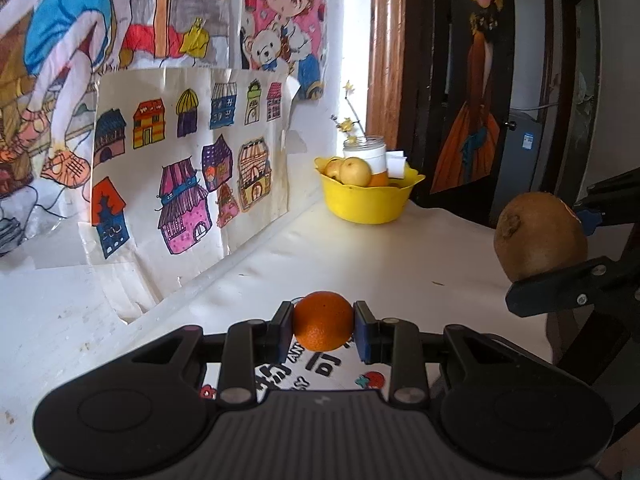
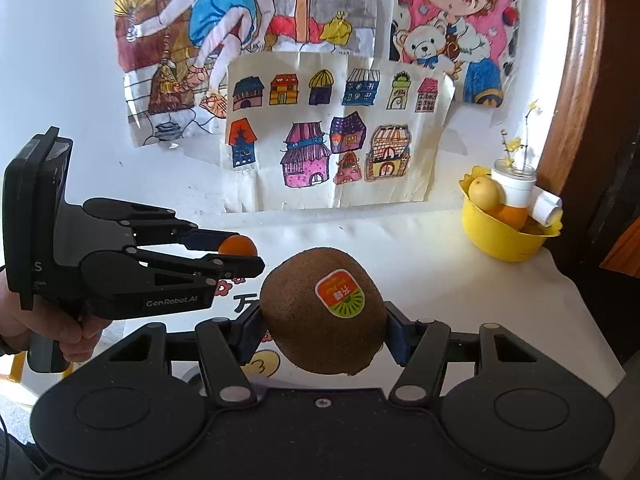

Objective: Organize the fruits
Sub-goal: 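Carry mandarin in left tool while right tool carries kiwi over the tray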

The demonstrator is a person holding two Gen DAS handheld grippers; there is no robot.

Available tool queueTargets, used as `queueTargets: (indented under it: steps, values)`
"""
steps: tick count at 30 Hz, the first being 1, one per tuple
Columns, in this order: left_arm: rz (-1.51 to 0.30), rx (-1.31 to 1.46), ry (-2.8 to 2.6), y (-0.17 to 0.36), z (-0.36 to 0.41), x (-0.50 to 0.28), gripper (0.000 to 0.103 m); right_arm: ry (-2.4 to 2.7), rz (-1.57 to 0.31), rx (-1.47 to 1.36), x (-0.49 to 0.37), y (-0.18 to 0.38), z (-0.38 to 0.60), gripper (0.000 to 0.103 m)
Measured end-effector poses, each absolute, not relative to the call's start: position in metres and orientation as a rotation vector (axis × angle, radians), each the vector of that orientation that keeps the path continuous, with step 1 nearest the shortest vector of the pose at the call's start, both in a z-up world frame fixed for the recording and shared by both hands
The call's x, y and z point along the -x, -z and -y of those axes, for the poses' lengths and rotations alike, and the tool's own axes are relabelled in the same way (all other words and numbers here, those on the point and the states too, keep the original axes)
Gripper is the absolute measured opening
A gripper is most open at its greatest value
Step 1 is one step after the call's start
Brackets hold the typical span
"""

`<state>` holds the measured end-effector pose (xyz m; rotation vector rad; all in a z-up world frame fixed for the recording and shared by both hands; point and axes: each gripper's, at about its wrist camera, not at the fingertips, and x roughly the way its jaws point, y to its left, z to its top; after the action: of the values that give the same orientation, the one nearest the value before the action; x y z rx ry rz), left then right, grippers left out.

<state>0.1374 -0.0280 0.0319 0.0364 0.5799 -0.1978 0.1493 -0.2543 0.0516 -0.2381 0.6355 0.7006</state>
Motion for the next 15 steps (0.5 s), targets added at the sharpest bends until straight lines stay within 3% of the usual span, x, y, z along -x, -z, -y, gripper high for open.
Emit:
queueTargets:
  steps: [15]
  values:
    - [-0.62,-0.033,0.249,-0.023,0.039,-0.092,0.034,-0.628,-0.663,0.204,-0.091,-0.041,0.292,0.062]
